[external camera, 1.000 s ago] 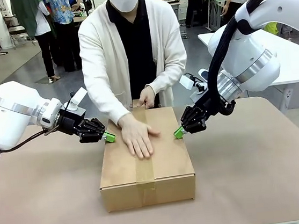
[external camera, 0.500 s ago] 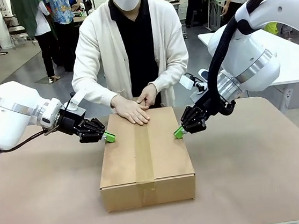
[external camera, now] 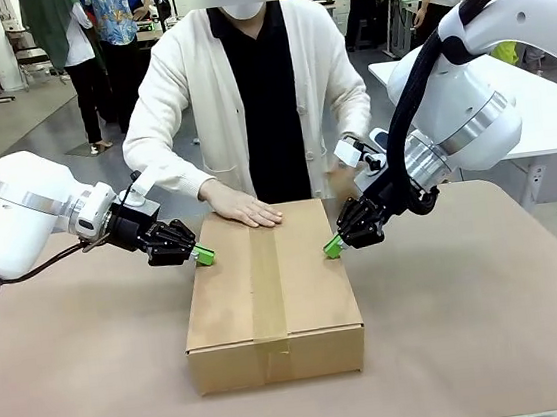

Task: Wrap the clocks to prevent damage.
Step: After the human seals the box with tape, release both hands from the side flaps of the Package Box.

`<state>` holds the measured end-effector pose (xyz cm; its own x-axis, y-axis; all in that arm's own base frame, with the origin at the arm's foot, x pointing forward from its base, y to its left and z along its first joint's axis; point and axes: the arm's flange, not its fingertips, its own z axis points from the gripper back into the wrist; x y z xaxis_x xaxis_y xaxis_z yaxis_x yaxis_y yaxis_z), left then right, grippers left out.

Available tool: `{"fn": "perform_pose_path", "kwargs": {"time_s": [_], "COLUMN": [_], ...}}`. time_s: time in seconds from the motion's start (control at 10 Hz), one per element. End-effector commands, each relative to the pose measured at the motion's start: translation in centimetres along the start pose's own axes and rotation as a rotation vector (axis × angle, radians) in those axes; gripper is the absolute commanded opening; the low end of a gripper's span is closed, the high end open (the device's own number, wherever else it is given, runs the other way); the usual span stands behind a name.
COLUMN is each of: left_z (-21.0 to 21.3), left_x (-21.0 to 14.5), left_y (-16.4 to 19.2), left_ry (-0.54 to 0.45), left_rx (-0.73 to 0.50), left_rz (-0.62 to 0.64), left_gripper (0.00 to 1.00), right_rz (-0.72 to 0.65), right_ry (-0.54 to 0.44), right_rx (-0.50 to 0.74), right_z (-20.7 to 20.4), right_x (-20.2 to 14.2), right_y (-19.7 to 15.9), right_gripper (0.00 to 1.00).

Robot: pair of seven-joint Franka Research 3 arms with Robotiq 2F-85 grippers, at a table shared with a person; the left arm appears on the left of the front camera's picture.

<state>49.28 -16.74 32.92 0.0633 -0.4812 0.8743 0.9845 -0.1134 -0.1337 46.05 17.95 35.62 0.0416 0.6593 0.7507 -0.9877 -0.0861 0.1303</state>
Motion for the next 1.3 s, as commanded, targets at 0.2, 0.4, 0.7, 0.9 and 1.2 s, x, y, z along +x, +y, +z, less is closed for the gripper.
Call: {"fn": "perform_pose_path", "kwargs": {"time_s": [0.2,0.4,0.7,0.9,1.2], "left_z": [-0.1,-0.1,-0.1,-0.1,1.7], "left_x": [-0.3,-0.3,-0.3,-0.3,1.3], "left_y": [0.0,0.0,0.0,0.0,-0.7], "left_ry": [0.004,0.004,0.004,0.004,0.027], "left_rx": [0.0,0.0,0.0,0.0,-0.053], "left_rz": [-0.005,-0.005,-0.005,-0.005,-0.041], "left_gripper": [0.0,0.0,0.0,0.0,0.0], "right_rz": [-0.012,-0.012,-0.012,-0.012,-0.006], "right_ry": [-0.004,-0.004,-0.004,-0.004,0.03], "right_rx": [-0.005,-0.005,-0.005,-0.005,0.01], "right_z": [-0.4,-0.4,-0.4,-0.4,1.8], "right_x": [-0.2,-0.2,-0.2,-0.2,1.6], "right_y": [0.1,0.1,0.1,0.1,0.5], "right_gripper": [0.01,0.01,0.01,0.01,0.01]}}
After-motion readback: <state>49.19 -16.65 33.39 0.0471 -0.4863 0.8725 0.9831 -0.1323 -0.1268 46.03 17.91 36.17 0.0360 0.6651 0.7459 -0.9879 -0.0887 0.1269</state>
